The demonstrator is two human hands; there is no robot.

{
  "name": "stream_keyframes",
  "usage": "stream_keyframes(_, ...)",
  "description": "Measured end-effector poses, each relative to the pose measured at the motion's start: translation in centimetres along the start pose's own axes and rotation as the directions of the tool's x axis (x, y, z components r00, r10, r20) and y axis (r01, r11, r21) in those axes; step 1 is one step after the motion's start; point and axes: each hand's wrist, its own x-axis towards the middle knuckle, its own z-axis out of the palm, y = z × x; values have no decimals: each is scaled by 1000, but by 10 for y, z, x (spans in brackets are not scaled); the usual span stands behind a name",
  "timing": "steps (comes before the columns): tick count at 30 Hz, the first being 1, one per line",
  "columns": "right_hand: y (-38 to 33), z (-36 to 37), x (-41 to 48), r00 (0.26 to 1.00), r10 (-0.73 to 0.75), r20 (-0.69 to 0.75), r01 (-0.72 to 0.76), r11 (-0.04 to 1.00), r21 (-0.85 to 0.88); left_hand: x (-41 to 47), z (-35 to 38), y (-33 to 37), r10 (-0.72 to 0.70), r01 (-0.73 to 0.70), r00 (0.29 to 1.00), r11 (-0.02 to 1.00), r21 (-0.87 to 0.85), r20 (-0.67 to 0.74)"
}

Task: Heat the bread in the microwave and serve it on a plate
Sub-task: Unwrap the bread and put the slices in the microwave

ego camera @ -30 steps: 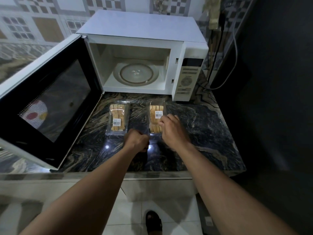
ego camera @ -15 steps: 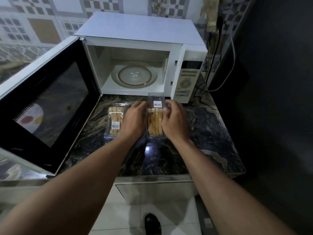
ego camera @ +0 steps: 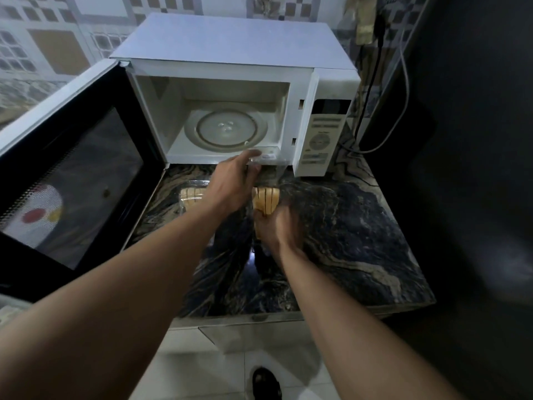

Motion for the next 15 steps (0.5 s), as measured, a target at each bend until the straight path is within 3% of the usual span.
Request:
stream_keyframes(5, -2, 11, -2, 999, -32, -5, 31, 986, -164, 0, 1, -3, -56, 57, 998, 997, -60, 11)
stream_keyframes(11, -4, 11, 1, 1000, 13, -5, -14, 971, -238, 3, 0, -3, -96, 98, 995, 985, -143, 25)
stream_keyframes(15, -5, 14, 3, 1000, 19, -11, -21, 971, -239, 1, 2, -6, -84, 83, 997, 991, -107, -2)
